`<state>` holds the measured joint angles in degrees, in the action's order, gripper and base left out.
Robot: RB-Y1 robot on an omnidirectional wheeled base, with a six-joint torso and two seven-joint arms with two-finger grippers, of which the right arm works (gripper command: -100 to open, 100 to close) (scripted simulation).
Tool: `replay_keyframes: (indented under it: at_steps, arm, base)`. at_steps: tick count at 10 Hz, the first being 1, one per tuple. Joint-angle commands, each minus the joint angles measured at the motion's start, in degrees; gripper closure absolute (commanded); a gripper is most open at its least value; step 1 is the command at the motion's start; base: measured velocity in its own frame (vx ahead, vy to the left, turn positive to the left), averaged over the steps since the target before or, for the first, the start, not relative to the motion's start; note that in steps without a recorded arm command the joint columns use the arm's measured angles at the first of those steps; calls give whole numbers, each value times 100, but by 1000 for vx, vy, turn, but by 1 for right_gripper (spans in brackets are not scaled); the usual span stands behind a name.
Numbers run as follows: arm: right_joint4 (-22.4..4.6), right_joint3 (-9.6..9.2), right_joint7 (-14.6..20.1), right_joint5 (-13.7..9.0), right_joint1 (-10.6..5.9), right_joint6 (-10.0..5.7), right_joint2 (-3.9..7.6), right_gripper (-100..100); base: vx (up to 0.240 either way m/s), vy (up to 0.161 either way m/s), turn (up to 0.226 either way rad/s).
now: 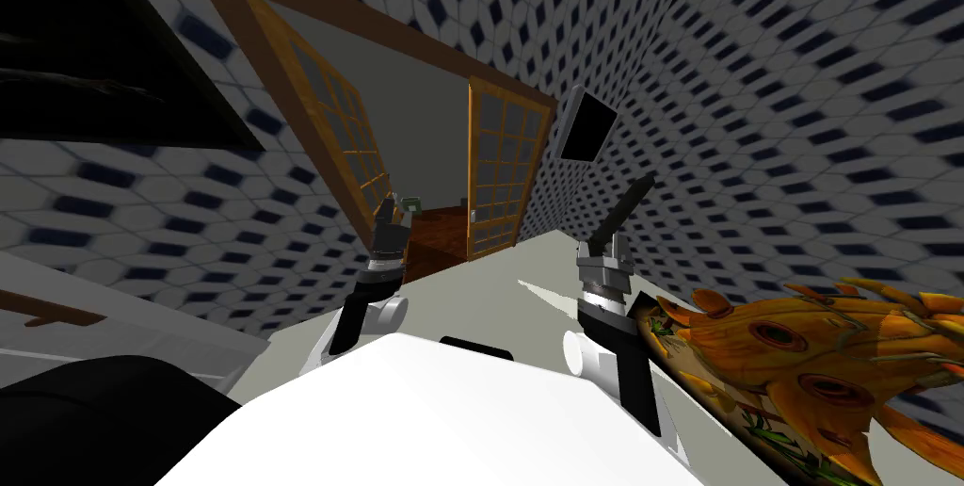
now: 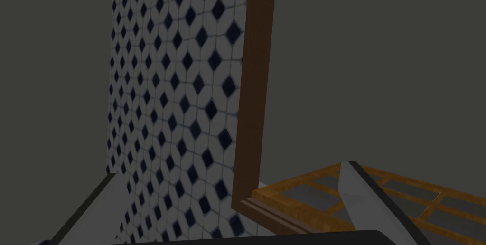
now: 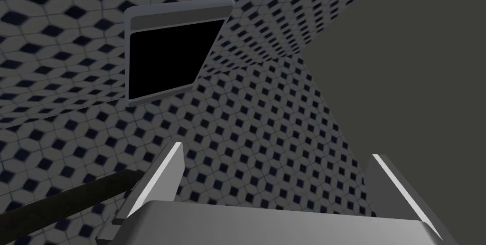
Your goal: Push the door open
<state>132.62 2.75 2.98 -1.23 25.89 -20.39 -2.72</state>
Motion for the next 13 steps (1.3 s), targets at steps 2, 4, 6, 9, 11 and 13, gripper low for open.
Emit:
replay_keyframes:
  at_steps: [2, 4, 6, 9, 11, 13]
  arm:
    - [-308, -5, 206, -91, -107, -101, 107, -100]
    - [-541, -9, 361, -159, -188, -178, 179, -100]
    - [-756, -12, 505, -223, -263, -248, 234, -100]
    - [-1098, -17, 733, -323, -382, -361, 316, -100]
    - [-1368, -22, 914, -403, -475, -449, 371, -100]
    - [-1641, -26, 1096, -483, -570, -539, 425, -100]
  base:
    - [56, -1, 148]
    - [88, -24, 105]
    - [91, -16, 120]
    - [69, -19, 113]
    - [78, -21, 139]
    - [86, -17, 137]
